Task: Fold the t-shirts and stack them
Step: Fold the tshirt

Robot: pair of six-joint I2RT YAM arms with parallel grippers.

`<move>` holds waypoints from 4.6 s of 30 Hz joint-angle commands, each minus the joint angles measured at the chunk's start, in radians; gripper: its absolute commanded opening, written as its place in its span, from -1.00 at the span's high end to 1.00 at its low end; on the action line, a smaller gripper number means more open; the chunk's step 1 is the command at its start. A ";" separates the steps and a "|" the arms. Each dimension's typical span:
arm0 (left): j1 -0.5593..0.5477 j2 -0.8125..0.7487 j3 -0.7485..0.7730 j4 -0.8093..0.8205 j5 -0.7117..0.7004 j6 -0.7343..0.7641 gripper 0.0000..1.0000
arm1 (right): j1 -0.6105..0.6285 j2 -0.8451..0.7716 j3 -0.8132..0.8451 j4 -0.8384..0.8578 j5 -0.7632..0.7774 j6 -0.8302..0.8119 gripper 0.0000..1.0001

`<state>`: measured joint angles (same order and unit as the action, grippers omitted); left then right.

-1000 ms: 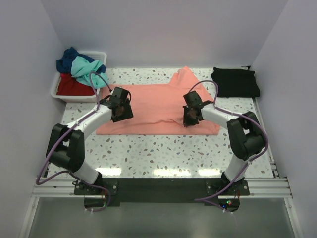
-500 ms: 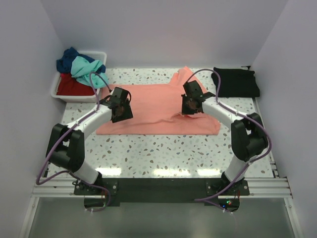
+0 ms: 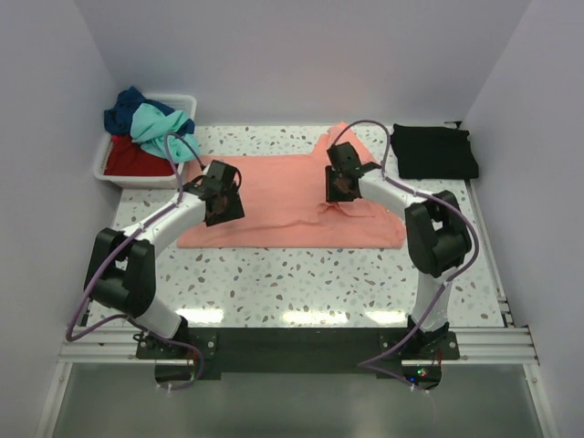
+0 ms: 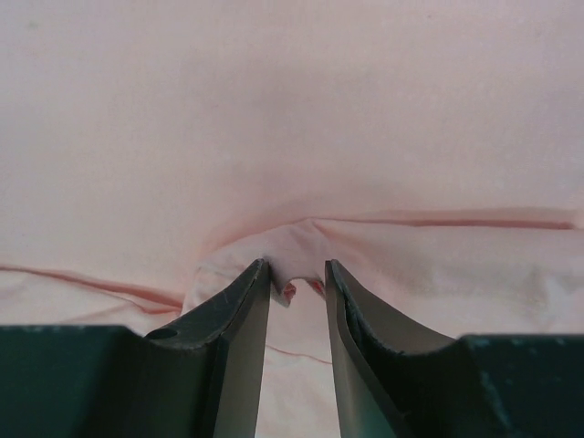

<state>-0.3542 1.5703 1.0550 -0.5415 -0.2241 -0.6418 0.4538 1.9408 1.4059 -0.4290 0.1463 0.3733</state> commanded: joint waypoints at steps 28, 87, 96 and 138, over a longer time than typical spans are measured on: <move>0.003 -0.084 -0.027 0.008 -0.014 0.008 -0.24 | 0.008 -0.097 -0.177 -0.024 0.118 0.012 0.32; 0.004 -0.036 -0.044 -0.081 -0.202 -0.091 -0.31 | -0.059 -0.088 -0.060 -0.073 0.196 -0.053 0.24; 0.032 0.072 -0.090 -0.011 -0.138 -0.119 -0.35 | -0.148 -0.144 -0.208 -0.036 0.101 -0.047 0.20; 0.063 -0.105 -0.325 -0.150 -0.130 -0.240 -0.28 | -0.271 -0.220 -0.413 -0.338 0.109 0.030 0.32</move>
<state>-0.2951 1.5066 0.7979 -0.6022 -0.3431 -0.8490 0.2020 1.7210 1.0389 -0.6762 0.2646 0.3882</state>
